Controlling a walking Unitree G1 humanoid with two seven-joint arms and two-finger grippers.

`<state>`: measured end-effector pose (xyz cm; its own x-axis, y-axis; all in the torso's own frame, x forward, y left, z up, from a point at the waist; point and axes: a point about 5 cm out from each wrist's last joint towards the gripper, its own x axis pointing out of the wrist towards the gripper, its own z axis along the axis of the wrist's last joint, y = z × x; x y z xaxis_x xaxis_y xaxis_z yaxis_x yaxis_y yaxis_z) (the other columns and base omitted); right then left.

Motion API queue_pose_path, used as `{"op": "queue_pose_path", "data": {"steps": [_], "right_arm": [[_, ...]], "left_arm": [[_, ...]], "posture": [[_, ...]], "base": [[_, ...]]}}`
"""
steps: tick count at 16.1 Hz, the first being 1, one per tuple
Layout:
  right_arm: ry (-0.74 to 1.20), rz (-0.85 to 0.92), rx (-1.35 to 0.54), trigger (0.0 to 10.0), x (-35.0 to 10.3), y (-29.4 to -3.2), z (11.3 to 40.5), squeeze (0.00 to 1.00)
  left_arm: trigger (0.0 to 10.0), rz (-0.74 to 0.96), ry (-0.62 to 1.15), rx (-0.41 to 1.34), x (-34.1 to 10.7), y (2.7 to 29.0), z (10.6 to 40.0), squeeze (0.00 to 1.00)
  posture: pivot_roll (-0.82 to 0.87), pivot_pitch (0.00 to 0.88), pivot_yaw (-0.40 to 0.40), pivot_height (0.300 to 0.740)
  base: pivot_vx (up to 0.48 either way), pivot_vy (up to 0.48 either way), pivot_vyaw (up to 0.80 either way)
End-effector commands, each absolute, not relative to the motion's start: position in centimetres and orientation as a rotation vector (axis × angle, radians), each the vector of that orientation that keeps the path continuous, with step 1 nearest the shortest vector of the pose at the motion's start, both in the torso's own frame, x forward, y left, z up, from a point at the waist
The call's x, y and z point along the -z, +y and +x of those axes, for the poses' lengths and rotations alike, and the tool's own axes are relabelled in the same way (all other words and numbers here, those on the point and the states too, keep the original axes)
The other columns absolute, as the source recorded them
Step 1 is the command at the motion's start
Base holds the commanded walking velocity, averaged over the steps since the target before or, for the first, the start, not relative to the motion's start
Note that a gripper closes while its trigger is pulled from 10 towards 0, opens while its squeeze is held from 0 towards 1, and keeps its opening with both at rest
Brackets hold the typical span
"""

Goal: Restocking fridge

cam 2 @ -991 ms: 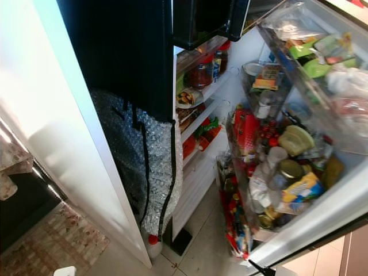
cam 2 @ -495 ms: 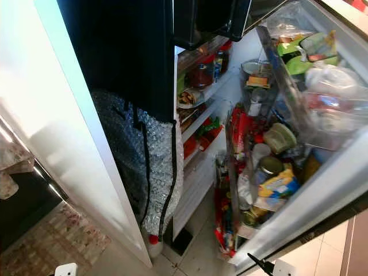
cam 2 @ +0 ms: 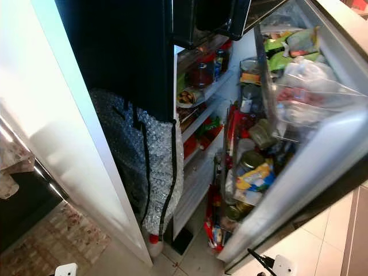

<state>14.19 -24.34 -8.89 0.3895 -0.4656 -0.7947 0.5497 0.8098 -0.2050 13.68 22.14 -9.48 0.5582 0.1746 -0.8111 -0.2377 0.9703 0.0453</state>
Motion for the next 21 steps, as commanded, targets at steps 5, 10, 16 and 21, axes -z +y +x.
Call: {"op": "queue_pose_path", "data": {"steps": [5, 10, 16, 21], "right_arm": [[0.938, 0.094, 0.634, 10.0, 8.6, -23.7, 15.1, 0.0], [0.839, 0.067, 0.648, 10.0, 7.6, -24.2, 16.8, 0.0], [0.682, 0.0, 0.559, 10.0, 6.0, -23.8, 19.3, 0.0], [0.545, -0.078, 0.398, 10.0, 4.7, -23.0, 20.8, 0.0]], "left_arm": [[10.0, -0.078, 0.975, -0.236, 9.8, 21.8, 13.2, 0.0], [10.0, -0.074, 0.985, -0.232, 9.8, 21.8, 13.1, 0.0], [10.0, -0.073, 0.99, -0.224, 9.8, 21.6, 13.2, 0.0], [10.0, -0.071, 1.005, -0.216, 10.0, 21.4, 12.9, 0.0]], "posture": [[-0.09, 0.057, 0.024, 0.74], [-0.09, 0.054, 0.025, 0.74], [-0.09, 0.042, 0.025, 0.74], [-0.09, 0.036, 0.025, 0.74]], "base": [[0.0, 0.0, 0.0], [0.0, 0.0, 0.0], [0.0, 0.0, 0.0], [0.0, 0.0, 0.0]]}}
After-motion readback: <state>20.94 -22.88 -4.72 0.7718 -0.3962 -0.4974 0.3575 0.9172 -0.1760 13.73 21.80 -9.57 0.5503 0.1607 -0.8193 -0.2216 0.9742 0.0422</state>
